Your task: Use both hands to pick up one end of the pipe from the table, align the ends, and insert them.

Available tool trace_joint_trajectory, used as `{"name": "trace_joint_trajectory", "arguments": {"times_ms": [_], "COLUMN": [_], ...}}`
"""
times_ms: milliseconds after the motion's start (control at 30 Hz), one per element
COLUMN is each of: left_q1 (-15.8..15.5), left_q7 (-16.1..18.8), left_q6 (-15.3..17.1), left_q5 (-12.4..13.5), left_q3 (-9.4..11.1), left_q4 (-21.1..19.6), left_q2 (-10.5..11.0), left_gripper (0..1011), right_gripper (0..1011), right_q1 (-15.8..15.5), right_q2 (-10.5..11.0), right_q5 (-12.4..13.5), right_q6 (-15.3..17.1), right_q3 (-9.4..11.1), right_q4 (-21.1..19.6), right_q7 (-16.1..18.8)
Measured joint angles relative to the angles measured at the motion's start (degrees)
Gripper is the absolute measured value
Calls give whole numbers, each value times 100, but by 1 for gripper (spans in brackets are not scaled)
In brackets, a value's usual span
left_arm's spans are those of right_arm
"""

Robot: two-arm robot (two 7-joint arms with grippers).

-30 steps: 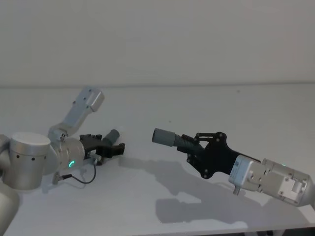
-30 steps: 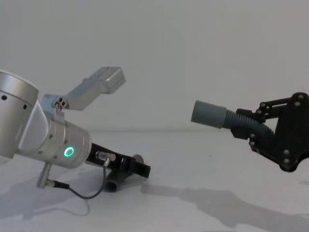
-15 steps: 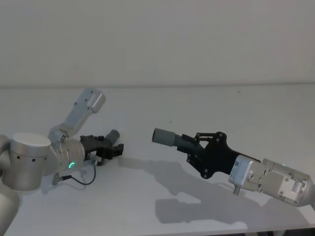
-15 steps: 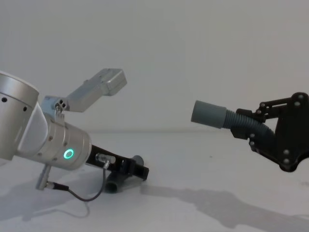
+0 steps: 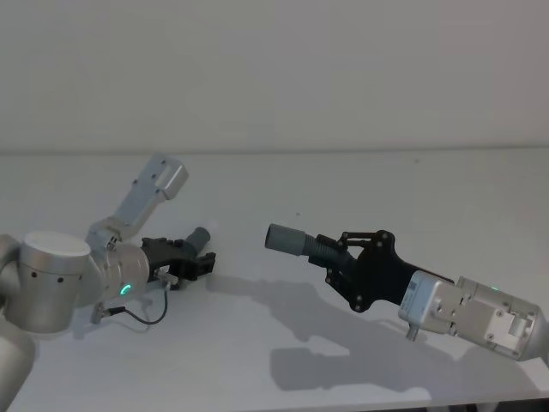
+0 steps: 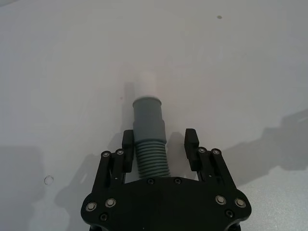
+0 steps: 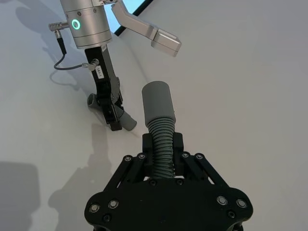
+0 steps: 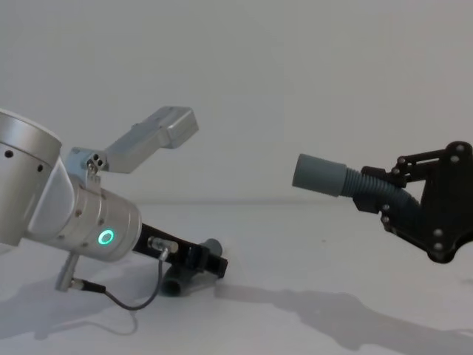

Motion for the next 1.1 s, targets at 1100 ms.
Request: {"name": "trace_joint_trajectory", "arguments": {"times_ms": [1100], "left_q1": [-98], "left_q7": [-160], "left_q6": [-248], "left_q5": [164], "left_q3": [88], "left_q4": [142], "left_q2": [-93], "left_gripper": [342], "right_gripper": [204], "right_q1": [0], "right_q2": [0], "right_q5": [0], "right_q6": [0], "right_q3": [0], "right_q4": [0], "right_q7": [0]}}
